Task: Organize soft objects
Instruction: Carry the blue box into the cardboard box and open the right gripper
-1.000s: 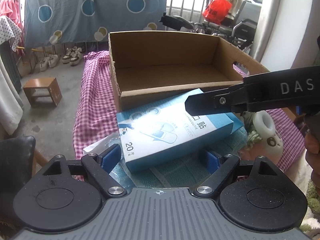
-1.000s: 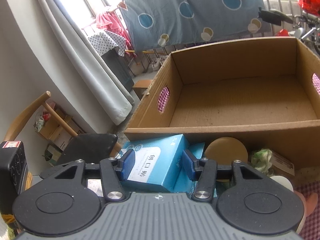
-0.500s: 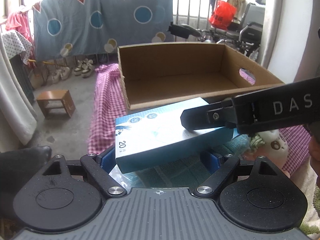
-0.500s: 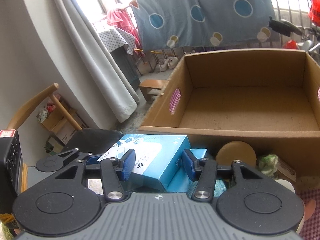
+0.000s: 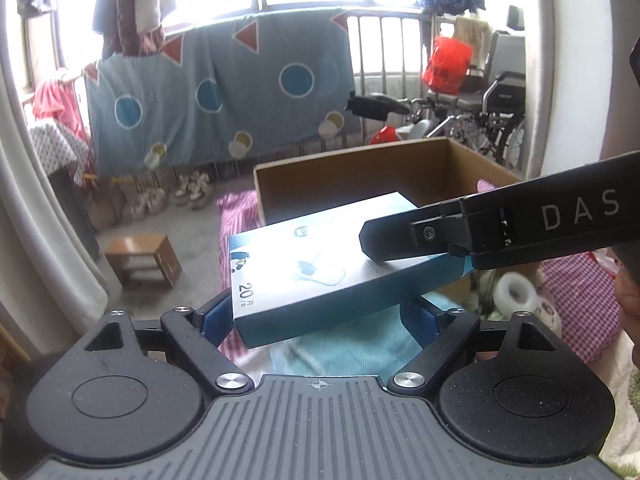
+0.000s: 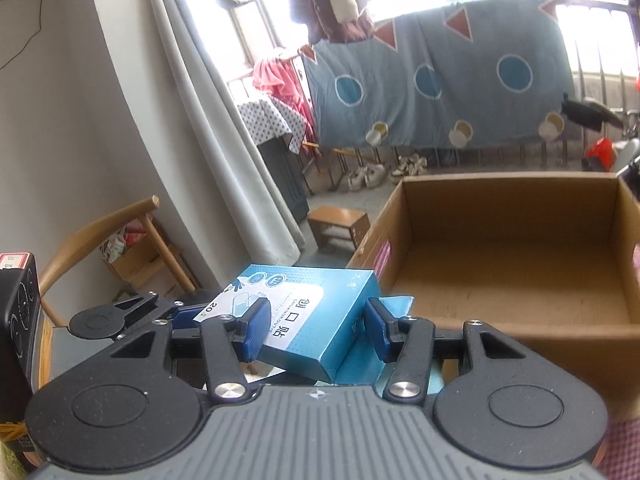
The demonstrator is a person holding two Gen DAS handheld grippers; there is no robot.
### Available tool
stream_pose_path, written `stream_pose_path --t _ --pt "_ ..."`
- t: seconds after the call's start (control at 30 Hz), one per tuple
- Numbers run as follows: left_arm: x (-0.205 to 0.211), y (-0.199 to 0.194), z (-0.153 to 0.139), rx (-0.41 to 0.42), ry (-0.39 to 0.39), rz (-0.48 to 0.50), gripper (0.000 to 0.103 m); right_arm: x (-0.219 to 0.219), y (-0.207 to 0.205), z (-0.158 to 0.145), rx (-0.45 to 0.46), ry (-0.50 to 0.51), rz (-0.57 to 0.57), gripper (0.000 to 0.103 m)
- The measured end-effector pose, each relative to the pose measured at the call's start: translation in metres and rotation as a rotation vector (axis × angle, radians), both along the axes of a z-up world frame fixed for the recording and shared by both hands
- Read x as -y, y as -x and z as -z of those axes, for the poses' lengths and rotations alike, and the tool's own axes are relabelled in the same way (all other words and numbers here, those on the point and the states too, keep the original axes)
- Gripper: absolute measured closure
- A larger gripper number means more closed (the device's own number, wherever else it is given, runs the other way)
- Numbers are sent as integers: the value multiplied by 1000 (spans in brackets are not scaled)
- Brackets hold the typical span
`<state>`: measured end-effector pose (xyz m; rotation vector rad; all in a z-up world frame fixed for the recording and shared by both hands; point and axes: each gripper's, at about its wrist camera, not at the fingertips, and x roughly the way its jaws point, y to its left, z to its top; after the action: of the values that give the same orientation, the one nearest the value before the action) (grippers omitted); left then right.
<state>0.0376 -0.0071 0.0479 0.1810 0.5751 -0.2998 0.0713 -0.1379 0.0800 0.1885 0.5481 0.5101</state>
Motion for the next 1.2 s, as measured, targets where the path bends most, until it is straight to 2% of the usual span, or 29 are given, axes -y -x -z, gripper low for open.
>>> stream_pose_path --t 0.2,0.37,0.43,0.57,0.77,0.97,1.03,1.2 --pt "15 -43 -16 13 -4 40 16 30 -50 -14 -21 -50 17 48" --pt "36 -103 -20 -18 -32 83 16 65 -129 -13 -128 -92 21 48" --pt "47 -132 -16 -34 -59 98 16 79 -167 -5 -193 -105 20 48" --pt "63 -197 1 -129 -88 108 17 91 -243 22 -343 -154 23 48" --pt "79 -262 40 -260 -156 103 18 94 -312 69 -473 -121 48 48" --pt "92 -284 81 -363 -274 73 16 77 -347 119 -593 -70 61 49" --pt "96 -281 84 -341 -327 69 15 72 -351 130 -625 -68 65 50" --pt "90 -273 65 -317 -298 84 12 60 -353 135 -653 -52 76 50"
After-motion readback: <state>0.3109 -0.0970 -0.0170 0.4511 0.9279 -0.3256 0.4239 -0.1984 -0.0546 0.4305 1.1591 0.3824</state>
